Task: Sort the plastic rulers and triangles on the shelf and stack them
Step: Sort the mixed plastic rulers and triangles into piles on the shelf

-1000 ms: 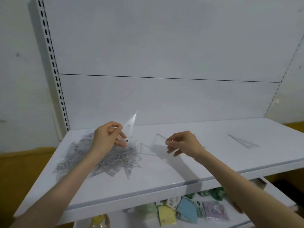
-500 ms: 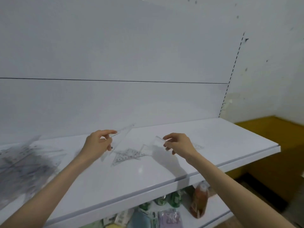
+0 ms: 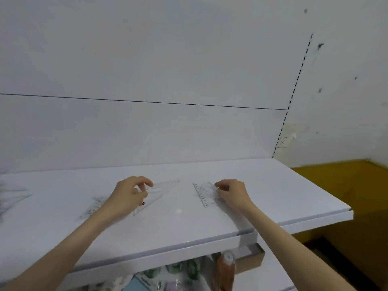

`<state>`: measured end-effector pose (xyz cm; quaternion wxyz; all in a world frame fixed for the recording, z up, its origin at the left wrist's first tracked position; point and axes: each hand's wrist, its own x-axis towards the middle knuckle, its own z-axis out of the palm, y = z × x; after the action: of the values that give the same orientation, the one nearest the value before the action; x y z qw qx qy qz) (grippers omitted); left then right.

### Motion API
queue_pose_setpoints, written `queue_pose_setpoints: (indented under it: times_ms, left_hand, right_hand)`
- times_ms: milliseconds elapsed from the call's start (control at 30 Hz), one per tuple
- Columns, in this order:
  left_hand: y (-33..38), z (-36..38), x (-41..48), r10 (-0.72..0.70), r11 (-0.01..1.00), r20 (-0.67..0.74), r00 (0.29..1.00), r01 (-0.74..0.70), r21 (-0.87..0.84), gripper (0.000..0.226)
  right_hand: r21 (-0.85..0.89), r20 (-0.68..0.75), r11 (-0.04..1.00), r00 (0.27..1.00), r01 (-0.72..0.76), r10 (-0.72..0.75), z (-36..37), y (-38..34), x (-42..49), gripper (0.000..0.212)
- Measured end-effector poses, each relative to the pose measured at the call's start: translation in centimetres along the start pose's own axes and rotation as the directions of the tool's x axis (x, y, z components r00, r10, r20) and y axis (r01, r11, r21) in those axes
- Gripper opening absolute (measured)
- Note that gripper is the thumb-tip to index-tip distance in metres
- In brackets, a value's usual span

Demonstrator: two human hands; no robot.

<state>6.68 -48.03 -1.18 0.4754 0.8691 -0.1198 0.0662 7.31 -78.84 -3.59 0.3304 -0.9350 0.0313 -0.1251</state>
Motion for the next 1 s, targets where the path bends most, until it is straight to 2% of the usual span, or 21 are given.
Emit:
queue_pose_setpoints:
  times_ms: [133,200,300,367,433,500,567,633,667,733,800,867,933,1000]
  left_hand:
    - [0.4,0.4,-0.3,0.004,0.997,-0.009,1.000,-0.003,0.071,0.036]
    - [0.6,1.0,-0.5,0.010,0.995,-0.002,1.000,-0.010,0.098,0.039]
    - [1.6,2.5,-0.6,0.022,0.995,0.029,0.999,-0.025,0.099,0.039]
    - [2.6,3.8,-0.4,0.036,0.996,0.057,0.998,-0.040,0.082,0.038]
    - [3.8,5.2,-0.1,0.060,0.996,0.098,0.993,-0.066,0.060,0.039]
    - [5.0,6.5,0.1,0.085,0.995,0.145,0.986,-0.092,0.038,0.039]
    - [5.9,7.7,0.3,0.113,0.993,0.175,0.978,-0.116,0.008,0.037]
    - [6.6,8.4,0.5,0.144,0.990,0.181,0.973,-0.144,-0.012,0.034]
    - [6.7,8.5,0.5,0.159,0.987,0.183,0.970,-0.160,-0.011,0.032]
    - [6.5,8.5,0.5,0.195,0.978,0.204,0.959,-0.207,0.039,0.025]
    - [5.7,8.2,0.6,0.226,0.936,0.249,0.942,-0.280,0.211,0.027]
    - [4.5,7.5,0.7,0.227,0.844,0.299,0.927,-0.340,0.415,0.031]
    - [3.4,6.8,0.6,0.199,0.770,0.318,0.927,-0.348,0.535,0.032]
    - [2.6,6.3,0.5,0.176,0.747,0.314,0.933,-0.335,0.575,0.032]
  right_hand:
    - [-0.160,0.027,0.983,0.996,0.093,-0.090,0.9,1.5,1.2,0.026]
    - [-0.174,-0.019,0.975,0.990,0.138,-0.143,0.8,2.1,1.4,0.025]
    - [0.011,-0.144,0.970,0.960,0.243,-0.239,-0.3,1.7,0.6,0.024]
    - [0.111,-0.119,0.916,0.921,0.385,-0.372,-1.5,0.8,-0.5,0.026]
    - [0.062,0.031,0.848,0.848,0.527,-0.529,-2.5,-0.3,-1.9,0.041]
    - [-0.098,0.144,0.739,0.744,0.666,-0.652,-2.6,-0.8,-2.7,0.052]
    - [-0.208,0.130,0.580,0.610,0.787,-0.781,-2.4,-0.8,-2.8,0.042]
    - [-0.198,0.091,0.520,0.544,0.831,-0.834,-2.5,-0.5,-2.6,0.026]
    - [-0.171,0.074,0.535,0.552,0.827,-0.831,-2.6,-0.2,-2.4,0.021]
    - [-0.112,0.041,0.609,0.616,0.785,-0.787,-2.9,0.5,-2.3,0.020]
    - [-0.086,-0.031,0.690,0.690,0.719,-0.723,-3.0,1.5,-2.0,0.019]
    - [-0.114,-0.084,0.761,0.757,0.639,-0.648,-3.1,2.6,-1.2,0.018]
    - [-0.162,-0.058,0.795,0.798,0.585,-0.600,-2.9,3.2,-0.5,0.028]
    - [-0.203,0.034,0.786,0.807,0.584,-0.590,-2.4,3.5,-0.3,0.037]
